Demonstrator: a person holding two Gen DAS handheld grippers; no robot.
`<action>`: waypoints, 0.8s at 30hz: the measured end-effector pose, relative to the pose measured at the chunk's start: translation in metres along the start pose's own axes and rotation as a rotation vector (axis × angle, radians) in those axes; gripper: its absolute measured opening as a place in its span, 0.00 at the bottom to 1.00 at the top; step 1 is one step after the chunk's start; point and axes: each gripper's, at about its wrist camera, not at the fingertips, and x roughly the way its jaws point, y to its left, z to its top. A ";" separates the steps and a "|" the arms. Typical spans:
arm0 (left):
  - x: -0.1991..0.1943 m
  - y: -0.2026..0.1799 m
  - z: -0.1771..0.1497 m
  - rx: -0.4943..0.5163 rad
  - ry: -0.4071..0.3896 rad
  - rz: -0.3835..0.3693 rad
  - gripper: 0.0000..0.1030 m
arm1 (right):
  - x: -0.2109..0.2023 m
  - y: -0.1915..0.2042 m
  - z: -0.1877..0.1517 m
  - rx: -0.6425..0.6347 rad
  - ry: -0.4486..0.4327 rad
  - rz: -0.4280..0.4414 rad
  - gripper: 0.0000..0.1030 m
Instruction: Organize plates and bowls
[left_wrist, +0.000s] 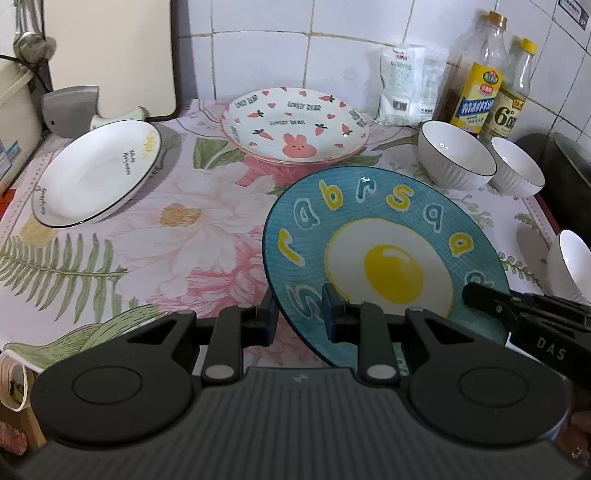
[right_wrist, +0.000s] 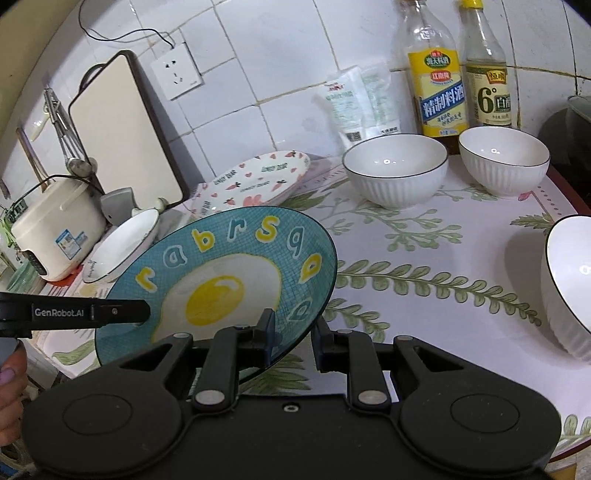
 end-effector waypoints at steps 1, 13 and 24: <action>0.003 -0.001 0.001 0.001 0.002 -0.002 0.22 | 0.002 -0.002 0.001 -0.003 0.002 -0.005 0.25; 0.034 -0.008 0.005 -0.004 0.056 -0.036 0.22 | 0.024 -0.014 0.005 -0.038 0.016 -0.069 0.25; 0.050 0.002 0.002 -0.112 0.176 -0.071 0.22 | 0.031 -0.016 0.006 -0.004 0.071 -0.108 0.25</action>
